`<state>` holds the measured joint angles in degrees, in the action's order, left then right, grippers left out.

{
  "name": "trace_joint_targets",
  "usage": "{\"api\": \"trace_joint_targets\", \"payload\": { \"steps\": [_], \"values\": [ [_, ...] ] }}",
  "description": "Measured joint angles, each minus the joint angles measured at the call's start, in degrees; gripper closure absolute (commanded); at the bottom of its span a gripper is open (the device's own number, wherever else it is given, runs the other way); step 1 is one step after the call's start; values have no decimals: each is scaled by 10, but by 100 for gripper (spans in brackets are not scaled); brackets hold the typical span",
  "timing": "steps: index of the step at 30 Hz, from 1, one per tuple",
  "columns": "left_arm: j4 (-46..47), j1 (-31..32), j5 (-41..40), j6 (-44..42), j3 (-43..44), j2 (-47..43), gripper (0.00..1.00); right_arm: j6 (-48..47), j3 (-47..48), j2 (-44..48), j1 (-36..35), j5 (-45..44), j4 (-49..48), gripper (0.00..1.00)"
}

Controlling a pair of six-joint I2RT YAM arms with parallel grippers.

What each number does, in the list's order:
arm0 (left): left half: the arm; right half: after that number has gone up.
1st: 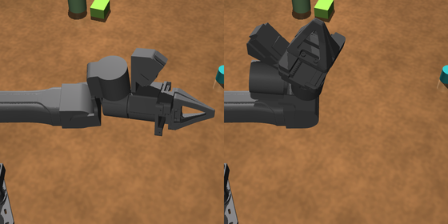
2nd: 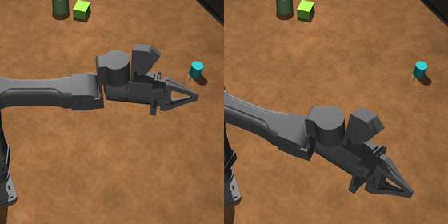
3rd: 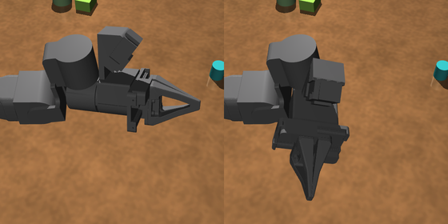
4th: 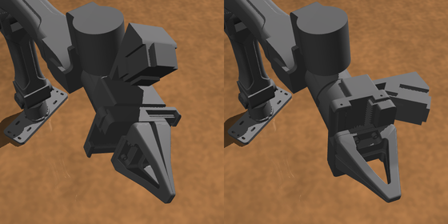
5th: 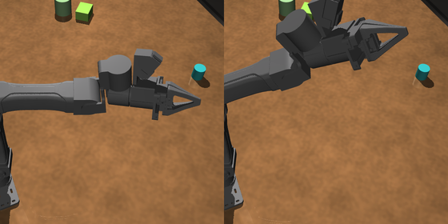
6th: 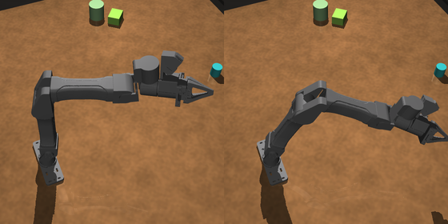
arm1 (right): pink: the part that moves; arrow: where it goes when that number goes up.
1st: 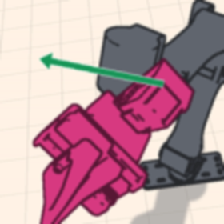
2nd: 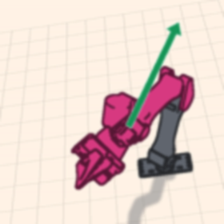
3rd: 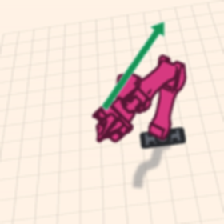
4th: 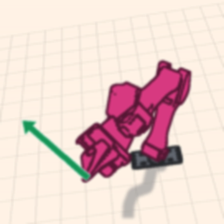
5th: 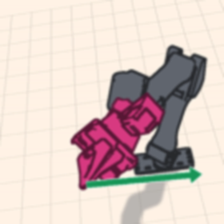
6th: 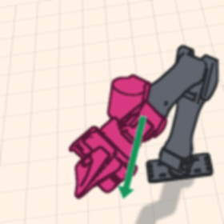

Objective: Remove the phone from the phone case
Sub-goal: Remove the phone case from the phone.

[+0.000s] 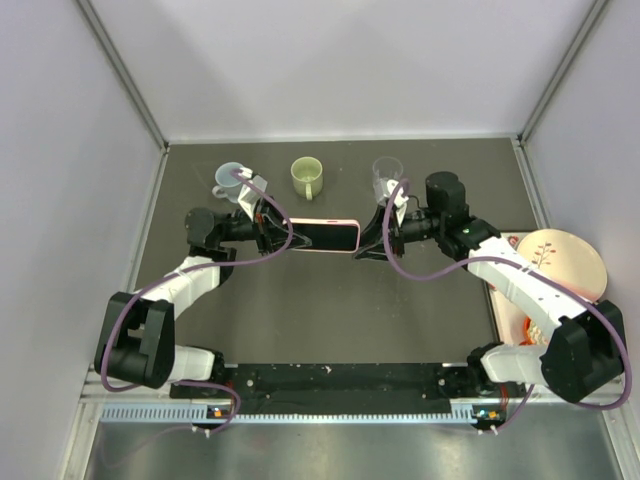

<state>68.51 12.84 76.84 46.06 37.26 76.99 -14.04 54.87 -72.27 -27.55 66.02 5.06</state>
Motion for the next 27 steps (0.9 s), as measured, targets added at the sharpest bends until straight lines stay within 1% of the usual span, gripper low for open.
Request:
{"api": "trace_joint_targets", "payload": {
  "steps": [14, 20, 27],
  "values": [
    [-2, -1, 0, 0, 0, 0, 100, -54, 0, 1, 0, 0, 11, 68],
    [-3, 0, 0, 0, 0, 0, 100, -70, 0, 1, 0, -1, 14, 74],
    [-4, -1, 0, 0, 0, 0, 100, -73, -1, 1, 0, -9, 13, 78]
  ]
}}
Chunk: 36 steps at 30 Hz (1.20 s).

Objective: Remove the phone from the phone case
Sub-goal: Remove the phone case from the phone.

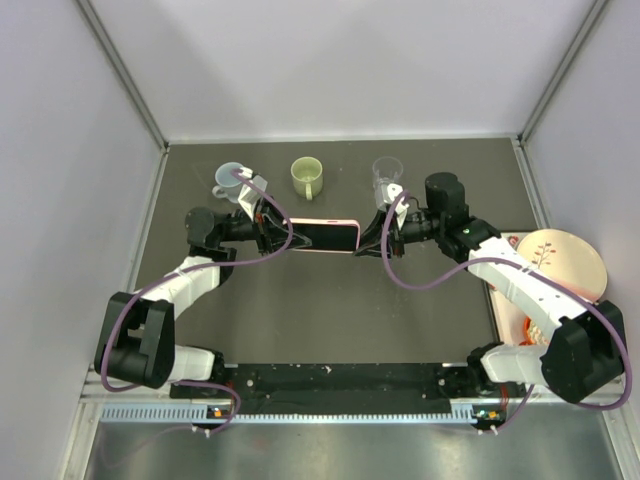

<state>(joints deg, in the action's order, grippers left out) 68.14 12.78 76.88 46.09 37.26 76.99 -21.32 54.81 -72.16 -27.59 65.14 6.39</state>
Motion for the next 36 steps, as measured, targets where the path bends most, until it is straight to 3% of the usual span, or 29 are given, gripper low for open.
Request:
{"api": "trace_joint_targets", "payload": {
  "steps": [17, 36],
  "values": [
    [-8, 0, 0, 0, 0, 0, 100, -33, -13, 5, -1, -11, -12, 84],
    [-6, -1, 1, 7, 2, 11, 100, -105, -27, 17, -5, -48, -12, 83]
  ]
}}
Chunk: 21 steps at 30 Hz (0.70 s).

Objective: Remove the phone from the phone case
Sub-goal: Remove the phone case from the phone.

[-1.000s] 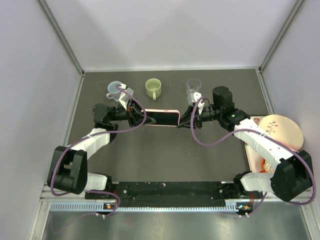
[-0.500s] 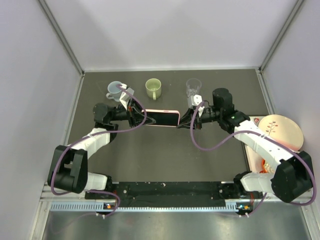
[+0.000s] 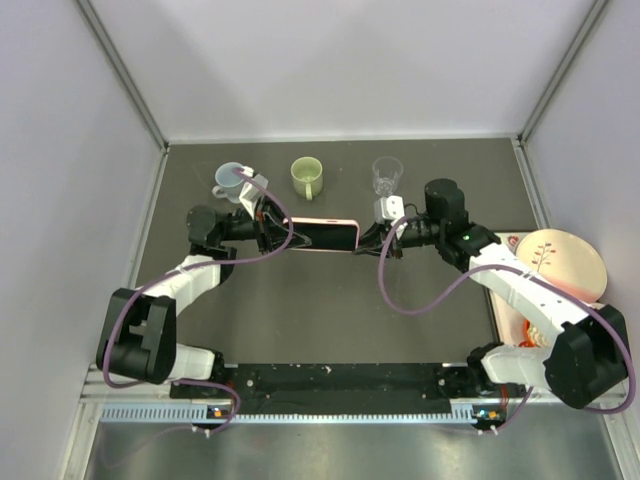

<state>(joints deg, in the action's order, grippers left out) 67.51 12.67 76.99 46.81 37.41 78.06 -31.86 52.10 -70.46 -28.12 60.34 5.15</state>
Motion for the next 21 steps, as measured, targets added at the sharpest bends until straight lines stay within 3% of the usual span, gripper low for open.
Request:
{"api": "trace_joint_targets", "payload": {
  "steps": [14, 21],
  "values": [
    [14, -4, -7, 11, 0, 7, 100, -10, -15, 4, -3, -39, -33, 83],
    [35, -4, -3, 40, 2, 12, 100, 9, -46, 5, -2, -122, -87, 83]
  ]
}}
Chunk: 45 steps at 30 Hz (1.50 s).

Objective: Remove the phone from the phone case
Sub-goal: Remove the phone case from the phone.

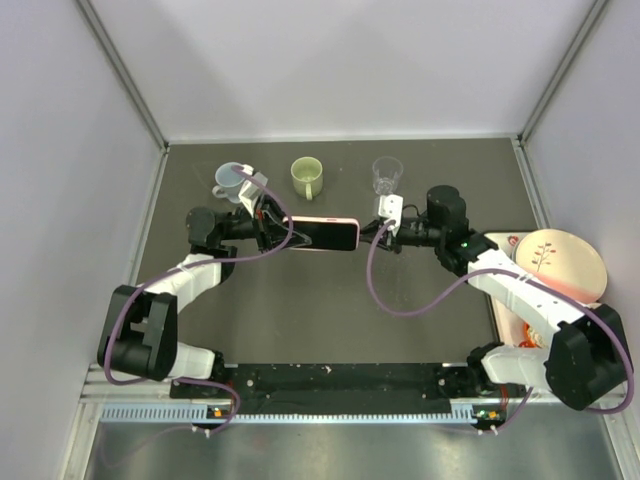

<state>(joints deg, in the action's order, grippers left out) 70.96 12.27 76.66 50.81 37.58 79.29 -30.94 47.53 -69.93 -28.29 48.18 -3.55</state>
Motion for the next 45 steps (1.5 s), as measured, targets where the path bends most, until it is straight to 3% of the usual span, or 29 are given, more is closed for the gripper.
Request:
{"api": "trace_joint_targets", "payload": {
  "steps": [8, 16, 31, 45],
  "values": [
    [14, 2, 5, 17, 0, 0, 100, 23, -3, 0, 0, -31, -16, 78],
    [15, 2, 5, 18, 0, 0, 100, 94, -2, 3, 27, -9, -23, 61],
    [15, 2, 5, 18, 0, 0, 100, 266, -2, 24, 55, 75, -112, 54],
    [15, 2, 5, 18, 0, 0, 100, 378, -2, 31, 61, 80, -202, 53]
  ]
}}
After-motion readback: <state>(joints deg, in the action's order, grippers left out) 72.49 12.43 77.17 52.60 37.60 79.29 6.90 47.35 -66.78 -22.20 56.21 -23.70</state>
